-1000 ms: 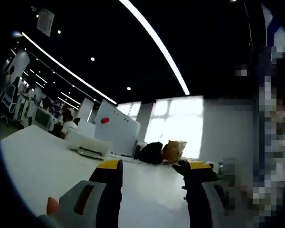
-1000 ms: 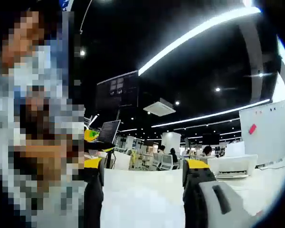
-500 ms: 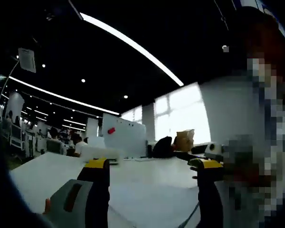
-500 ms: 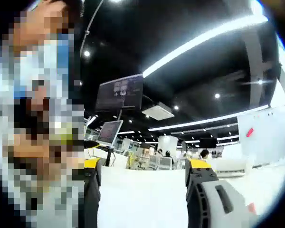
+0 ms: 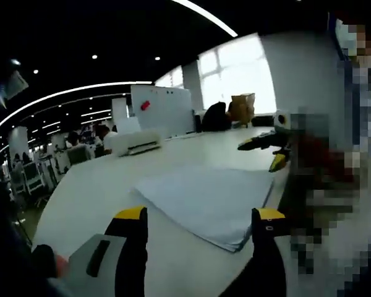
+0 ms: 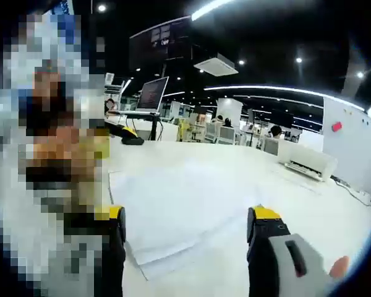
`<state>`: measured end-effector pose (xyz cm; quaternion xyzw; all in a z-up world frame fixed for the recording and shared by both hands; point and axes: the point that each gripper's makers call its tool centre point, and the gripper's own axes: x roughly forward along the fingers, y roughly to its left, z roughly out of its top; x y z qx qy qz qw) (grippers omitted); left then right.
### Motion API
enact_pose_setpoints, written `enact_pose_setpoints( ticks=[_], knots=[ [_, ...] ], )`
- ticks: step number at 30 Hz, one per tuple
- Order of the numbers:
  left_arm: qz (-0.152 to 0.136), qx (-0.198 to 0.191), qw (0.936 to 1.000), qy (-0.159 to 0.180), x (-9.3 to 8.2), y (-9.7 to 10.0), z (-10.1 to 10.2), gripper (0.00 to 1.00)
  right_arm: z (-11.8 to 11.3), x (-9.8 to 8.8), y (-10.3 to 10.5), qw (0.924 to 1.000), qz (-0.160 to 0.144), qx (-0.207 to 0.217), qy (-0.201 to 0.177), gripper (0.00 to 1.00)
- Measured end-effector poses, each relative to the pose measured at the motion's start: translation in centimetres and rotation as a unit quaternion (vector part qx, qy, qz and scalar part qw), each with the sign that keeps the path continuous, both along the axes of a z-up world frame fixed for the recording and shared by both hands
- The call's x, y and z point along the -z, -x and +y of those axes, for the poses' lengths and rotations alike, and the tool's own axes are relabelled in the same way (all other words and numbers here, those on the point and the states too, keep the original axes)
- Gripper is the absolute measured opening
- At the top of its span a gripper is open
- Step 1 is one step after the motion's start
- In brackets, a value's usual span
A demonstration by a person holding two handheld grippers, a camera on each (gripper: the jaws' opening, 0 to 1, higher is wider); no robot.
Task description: Organize the stack of printing papers by aligning and flattening the scattered papers on the table
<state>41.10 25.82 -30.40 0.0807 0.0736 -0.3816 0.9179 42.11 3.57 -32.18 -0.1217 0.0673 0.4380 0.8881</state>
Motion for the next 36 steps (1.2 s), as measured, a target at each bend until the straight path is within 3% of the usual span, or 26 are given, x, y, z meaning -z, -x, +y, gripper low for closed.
enact_pose_setpoints(
  ticks=[5, 9, 13, 16, 24, 28, 36],
  knots=[
    [0.031, 0.007, 0.9988, 0.037, 0.3, 0.4, -0.3, 0.82, -0.6, 0.5, 0.0, 0.9999, 0.014, 0.0, -0.001, 0.76],
    [0.024, 0.004, 0.9983, 0.053, -0.1, 0.0, 0.0, 0.85, -1.3, -0.2, 0.0, 0.9994, 0.025, -0.003, -0.024, 0.77],
    [0.044, 0.008, 0.9962, 0.075, 0.1, 0.1, -0.1, 0.81, -2.1, -0.1, -0.3, 0.9995, 0.026, 0.005, -0.018, 0.77],
    [0.052, 0.011, 0.9949, 0.085, 0.0, 0.3, -0.2, 0.83, -2.2, 0.1, -0.5, 0.9992, 0.033, 0.008, -0.02, 0.79],
    [0.045, 0.008, 0.9963, 0.073, -1.1, 0.9, 0.1, 0.88, -1.9, -0.9, -0.7, 0.9993, 0.029, 0.004, -0.023, 0.81],
    [0.044, 0.004, 0.9965, 0.071, -1.2, 0.9, 0.2, 0.95, -1.9, -0.7, -0.7, 0.9993, 0.035, 0.004, -0.017, 0.81],
    [0.06, 0.01, 0.9965, 0.058, -0.5, 1.3, 0.1, 0.93, -1.8, -0.1, -0.3, 0.9992, 0.04, 0.0, -0.005, 0.81]
  ],
)
